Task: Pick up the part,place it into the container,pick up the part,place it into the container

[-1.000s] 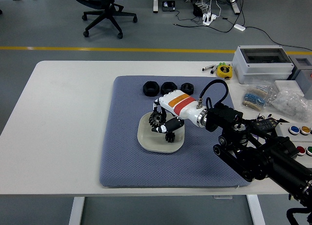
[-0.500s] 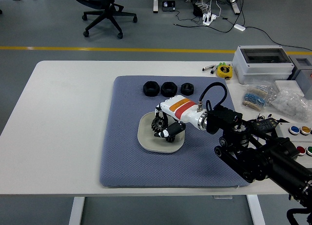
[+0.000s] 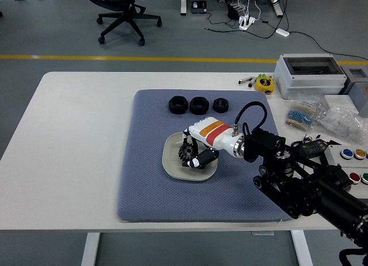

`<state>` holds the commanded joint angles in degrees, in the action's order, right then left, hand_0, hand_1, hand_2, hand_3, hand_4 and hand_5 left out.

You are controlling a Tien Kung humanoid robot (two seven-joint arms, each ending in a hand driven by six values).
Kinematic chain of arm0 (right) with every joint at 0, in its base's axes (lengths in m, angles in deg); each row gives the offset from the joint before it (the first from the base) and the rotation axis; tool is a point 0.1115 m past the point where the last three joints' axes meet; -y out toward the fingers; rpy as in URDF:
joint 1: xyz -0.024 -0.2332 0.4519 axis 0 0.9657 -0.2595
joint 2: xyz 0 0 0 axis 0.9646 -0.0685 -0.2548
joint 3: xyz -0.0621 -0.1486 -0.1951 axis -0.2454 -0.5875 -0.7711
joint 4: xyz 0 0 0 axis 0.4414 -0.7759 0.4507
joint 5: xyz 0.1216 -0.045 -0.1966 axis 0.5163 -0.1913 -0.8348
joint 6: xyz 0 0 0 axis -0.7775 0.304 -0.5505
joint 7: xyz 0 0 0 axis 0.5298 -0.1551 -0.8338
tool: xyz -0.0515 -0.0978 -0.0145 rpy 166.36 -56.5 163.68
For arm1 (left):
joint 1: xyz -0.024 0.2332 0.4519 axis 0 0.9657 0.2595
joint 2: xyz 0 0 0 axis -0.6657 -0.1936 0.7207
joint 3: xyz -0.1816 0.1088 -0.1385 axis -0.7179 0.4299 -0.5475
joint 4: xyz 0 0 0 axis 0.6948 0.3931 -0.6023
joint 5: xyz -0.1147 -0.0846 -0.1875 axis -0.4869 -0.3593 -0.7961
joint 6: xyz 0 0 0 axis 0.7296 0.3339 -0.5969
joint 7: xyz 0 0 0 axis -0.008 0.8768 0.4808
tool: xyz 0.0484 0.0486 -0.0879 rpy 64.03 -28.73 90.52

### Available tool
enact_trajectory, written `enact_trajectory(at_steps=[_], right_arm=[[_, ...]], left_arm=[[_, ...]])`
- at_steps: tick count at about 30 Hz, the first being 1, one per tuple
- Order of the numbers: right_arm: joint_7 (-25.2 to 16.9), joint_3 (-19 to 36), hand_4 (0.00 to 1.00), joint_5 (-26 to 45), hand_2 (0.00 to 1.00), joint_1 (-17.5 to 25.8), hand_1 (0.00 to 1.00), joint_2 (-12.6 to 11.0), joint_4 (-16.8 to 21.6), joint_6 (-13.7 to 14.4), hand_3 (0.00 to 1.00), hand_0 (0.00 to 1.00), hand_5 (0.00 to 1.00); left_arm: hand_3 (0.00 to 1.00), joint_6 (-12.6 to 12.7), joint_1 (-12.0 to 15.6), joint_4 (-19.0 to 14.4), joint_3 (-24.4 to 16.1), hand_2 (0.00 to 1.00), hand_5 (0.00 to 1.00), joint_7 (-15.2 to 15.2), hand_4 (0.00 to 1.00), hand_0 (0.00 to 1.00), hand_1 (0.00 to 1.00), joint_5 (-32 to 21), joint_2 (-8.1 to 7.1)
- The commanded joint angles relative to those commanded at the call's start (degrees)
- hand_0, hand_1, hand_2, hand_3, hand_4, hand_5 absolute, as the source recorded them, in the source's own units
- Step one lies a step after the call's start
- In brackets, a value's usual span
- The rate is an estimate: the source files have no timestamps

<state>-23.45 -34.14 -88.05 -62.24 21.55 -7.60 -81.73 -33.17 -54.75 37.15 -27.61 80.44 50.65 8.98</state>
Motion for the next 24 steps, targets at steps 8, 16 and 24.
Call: enact_trajectory(at_steps=[8, 16, 24], right_arm=[[-0.7, -0.3, 0.930, 0.4, 0.426, 0.0, 0.192, 0.0, -0.1, 0.8, 0.943, 0.113, 0.385], [-0.5, 0.2, 0.934, -0.1, 0.423, -0.1, 0.192, 0.0, 0.1, 0.2, 0.944, 0.115, 0.386], [-1.1, 1.7, 0.936, 0.8, 0.419, 0.4, 0.193, -0.4, 1.3, 1.3, 0.941, 0.115, 0.384]], left_arm=[[0.569, -0.1, 0.1, 0.0, -0.3, 0.694, 0.602, 0.1, 0.643, 0.671, 0.675, 0.5, -0.05], [0.568, 0.0, -0.1, 0.0, 0.0, 0.693, 0.603, 0.0, 0.644, 0.671, 0.677, 0.0, -0.01], [0.568, 0.2, -0.3, 0.0, 0.3, 0.693, 0.604, -0.1, 0.643, 0.671, 0.676, -0.7, 0.03]])
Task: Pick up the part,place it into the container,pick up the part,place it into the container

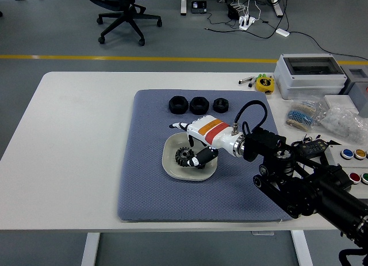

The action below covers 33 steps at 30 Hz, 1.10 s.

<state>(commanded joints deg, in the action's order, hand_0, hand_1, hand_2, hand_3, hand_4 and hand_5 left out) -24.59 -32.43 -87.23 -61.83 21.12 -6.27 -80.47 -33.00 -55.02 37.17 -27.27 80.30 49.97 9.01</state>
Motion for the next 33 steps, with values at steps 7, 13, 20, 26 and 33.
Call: enact_trajectory(at_steps=[7, 13, 20, 26, 33], right_arm=[[-0.8, 2.8, 0.916, 9.2, 0.392, 0.7, 0.180, -2.1, 2.3, 6.3, 0.899, 0.105, 0.396], [-1.5, 5.8, 0.854, 11.8, 0.359, 0.5, 0.160, -4.9, 4.4, 9.0, 0.730, 0.074, 0.419], [-0.4, 8.1, 0.848, 16.3, 0.211, 1.9, 0.118, -7.5, 4.3, 11.6, 0.244, 0.079, 0.318], [2.7, 7.8, 0.808, 30.4, 0.127, 5.0, 0.019, -8.4, 5.3, 12.8, 0.151, 0.002, 0.309], [4.2, 10.3, 0.840, 41.1, 0.113, 8.7, 0.003, -12.2, 8.7, 10.2, 0.158, 0.002, 0.327]], left_arm=[[0.569, 0.1, 0.0, 0.0, 0.4, 0.693, 0.600, -0.1, 0.642, 0.671, 0.676, -0.6, 0.03], [0.569, 0.1, 0.0, 0.0, 0.7, 0.694, 0.600, -0.2, 0.642, 0.671, 0.676, -0.9, -0.02], [0.569, 0.6, 0.2, 0.2, 0.7, 0.693, 0.602, -0.5, 0.642, 0.671, 0.676, -1.9, 0.26], [0.569, 0.6, 0.3, 0.3, 0.7, 0.693, 0.602, -0.5, 0.642, 0.671, 0.679, -1.6, 0.46], [0.569, 0.7, 0.3, 0.4, 0.7, 0.692, 0.603, -0.7, 0.641, 0.671, 0.683, -2.1, 0.68]])
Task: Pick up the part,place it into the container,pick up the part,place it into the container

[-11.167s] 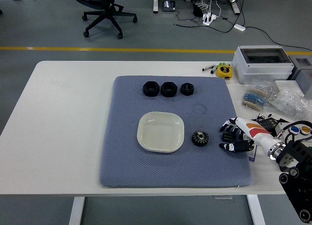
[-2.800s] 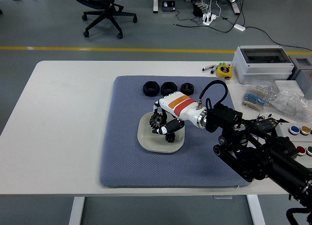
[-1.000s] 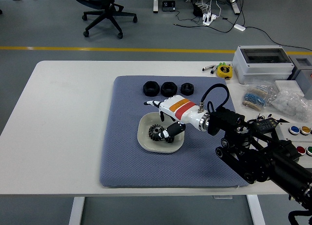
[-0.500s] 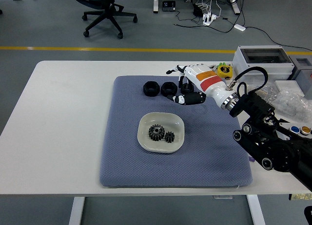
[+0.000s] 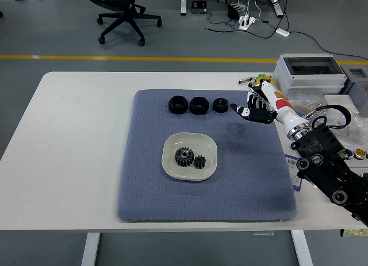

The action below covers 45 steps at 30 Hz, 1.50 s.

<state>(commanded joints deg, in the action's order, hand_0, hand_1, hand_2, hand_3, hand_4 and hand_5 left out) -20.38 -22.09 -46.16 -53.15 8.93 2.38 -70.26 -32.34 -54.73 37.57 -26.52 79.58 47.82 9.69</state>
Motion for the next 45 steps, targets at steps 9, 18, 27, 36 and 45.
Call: enact_trajectory(at_steps=[9, 18, 27, 36, 45], right_arm=[[-2.2, 1.8, 0.838, 7.4, 0.084, 6.9, 0.002, -3.7, 6.8, -0.8, 0.151, 0.002, 0.333], [-1.8, 5.5, 0.794, 22.2, 0.072, 13.6, 0.002, -3.9, 12.9, -2.9, 0.142, 0.002, 0.400], [1.2, 15.0, 0.795, 22.4, 0.075, 21.0, 0.002, -0.4, 16.2, -5.2, 0.142, 0.002, 0.400], [3.2, 19.7, 0.806, 24.8, 0.087, 25.0, 0.002, 0.3, 18.6, -6.7, 0.155, 0.002, 0.402], [3.9, 21.6, 0.812, 25.1, 0.106, 26.1, 0.015, 0.5, 20.0, -7.9, 0.171, 0.002, 0.424]], left_arm=[[0.569, -0.1, 0.1, 0.1, 0.0, 0.692, 0.604, 0.0, 0.640, 0.672, 0.683, 0.2, 0.18], [0.569, -0.1, 0.2, 0.1, -0.1, 0.690, 0.605, -0.1, 0.639, 0.672, 0.684, 0.4, 0.25], [0.569, -0.4, 0.2, 0.1, -0.4, 0.688, 0.606, 0.0, 0.638, 0.672, 0.684, 1.4, 0.24], [0.568, -0.5, -0.2, 0.1, -0.1, 0.687, 0.606, -0.3, 0.637, 0.671, 0.683, 1.1, 0.18], [0.568, -0.4, -0.7, 0.2, 0.5, 0.688, 0.605, -0.5, 0.637, 0.671, 0.683, 0.1, 0.16]])
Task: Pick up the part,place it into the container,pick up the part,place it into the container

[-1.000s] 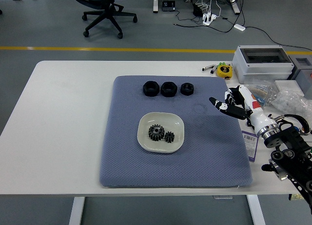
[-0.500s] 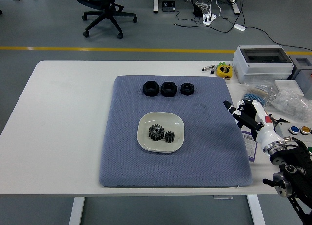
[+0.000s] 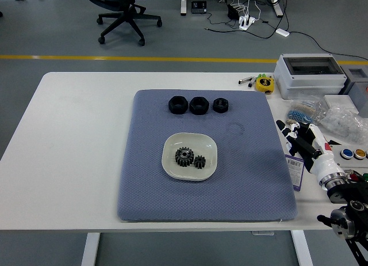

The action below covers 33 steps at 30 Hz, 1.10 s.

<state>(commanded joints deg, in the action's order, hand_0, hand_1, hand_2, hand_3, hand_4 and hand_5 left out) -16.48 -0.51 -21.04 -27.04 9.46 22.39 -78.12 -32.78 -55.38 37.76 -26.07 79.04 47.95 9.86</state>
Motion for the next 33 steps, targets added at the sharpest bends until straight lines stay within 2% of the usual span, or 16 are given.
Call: enact_trajectory(at_steps=[1, 2, 7, 8, 13, 14, 19, 20, 25, 26, 31, 32, 33], right_arm=[[0.1, 0.2, 0.812, 0.1, 0.106, 0.2, 0.015, 0.2, 0.1, -0.1, 0.171, 0.002, 0.424], [0.2, 0.3, 0.833, 0.3, 0.184, 0.3, 0.089, 0.3, 0.2, -0.2, 0.276, 0.037, 0.430], [1.4, 0.6, 0.833, 0.7, 0.184, 1.1, 0.089, 0.6, 1.0, -1.0, 0.276, 0.037, 0.430], [1.6, 0.7, 0.868, 0.8, 0.382, 1.3, 0.254, 0.6, 1.0, -1.2, 0.460, 0.177, 0.581], [2.7, 1.2, 0.868, 0.5, 0.382, 1.9, 0.254, 0.8, 1.0, -1.9, 0.460, 0.177, 0.581], [2.8, 1.3, 0.906, 0.5, 0.448, 1.9, 0.357, 0.9, 1.0, -1.9, 0.478, 0.244, 0.612], [2.9, 1.7, 0.906, 1.1, 0.448, 2.2, 0.357, 1.0, 0.9, -1.8, 0.478, 0.244, 0.612], [2.9, 1.7, 0.929, 1.2, 0.503, 2.2, 0.463, 1.0, 0.9, -1.8, 0.485, 0.316, 0.626], [2.8, 1.8, 0.929, 1.9, 0.503, 2.1, 0.463, 1.1, 1.0, -1.5, 0.485, 0.316, 0.626], [2.8, 1.8, 0.956, 2.2, 0.641, 2.1, 0.589, 1.1, 1.1, -1.5, 0.582, 0.470, 0.647], [2.9, 1.8, 0.956, 3.0, 0.641, 2.1, 0.589, 1.2, 1.3, -1.8, 0.582, 0.470, 0.647], [2.9, 1.8, 0.974, 3.2, 0.700, 2.1, 0.631, 1.2, 1.3, -1.8, 0.707, 0.542, 0.662], [2.9, 1.8, 0.974, 3.4, 0.700, 2.1, 0.631, 1.2, 1.3, -1.9, 0.707, 0.542, 0.662]], left_arm=[[0.568, 0.0, 0.0, 0.0, 0.1, 0.688, 0.605, 0.0, 0.637, 0.671, 0.683, -0.1, -0.01], [0.568, 0.0, -0.1, 0.0, 0.1, 0.689, 0.606, 0.0, 0.638, 0.671, 0.681, -0.1, -0.03], [0.568, 0.0, -0.2, 0.0, 0.1, 0.689, 0.606, 0.0, 0.638, 0.671, 0.681, 0.0, -0.05], [0.568, 0.0, -0.2, 0.0, 0.1, 0.689, 0.606, 0.0, 0.639, 0.671, 0.681, 0.0, -0.06], [0.568, -0.1, -0.1, 0.0, -0.2, 0.689, 0.606, 0.1, 0.639, 0.671, 0.681, 0.3, -0.03], [0.567, -0.1, -0.1, 0.0, -0.2, 0.691, 0.604, 0.1, 0.640, 0.672, 0.681, 0.4, -0.04], [0.567, -0.1, -0.1, 0.0, -0.2, 0.691, 0.604, 0.1, 0.640, 0.672, 0.681, 0.4, -0.09], [0.567, -0.1, -0.1, 0.0, -0.2, 0.690, 0.604, 0.1, 0.640, 0.672, 0.681, 0.4, -0.11], [0.567, -0.1, -0.1, 0.0, -0.1, 0.690, 0.604, 0.1, 0.640, 0.672, 0.681, 0.2, -0.19], [0.567, -0.1, -0.2, 0.0, -0.1, 0.691, 0.605, 0.1, 0.641, 0.672, 0.681, 0.3, -0.20], [0.567, 0.0, -0.2, 0.0, 0.0, 0.691, 0.605, 0.0, 0.641, 0.672, 0.681, 0.0, -0.21], [0.568, 0.0, -0.2, 0.0, 0.0, 0.692, 0.605, 0.1, 0.641, 0.673, 0.682, 0.1, -0.19], [0.568, 0.0, -0.2, 0.0, -0.1, 0.692, 0.605, 0.1, 0.641, 0.673, 0.682, 0.1, -0.17]])
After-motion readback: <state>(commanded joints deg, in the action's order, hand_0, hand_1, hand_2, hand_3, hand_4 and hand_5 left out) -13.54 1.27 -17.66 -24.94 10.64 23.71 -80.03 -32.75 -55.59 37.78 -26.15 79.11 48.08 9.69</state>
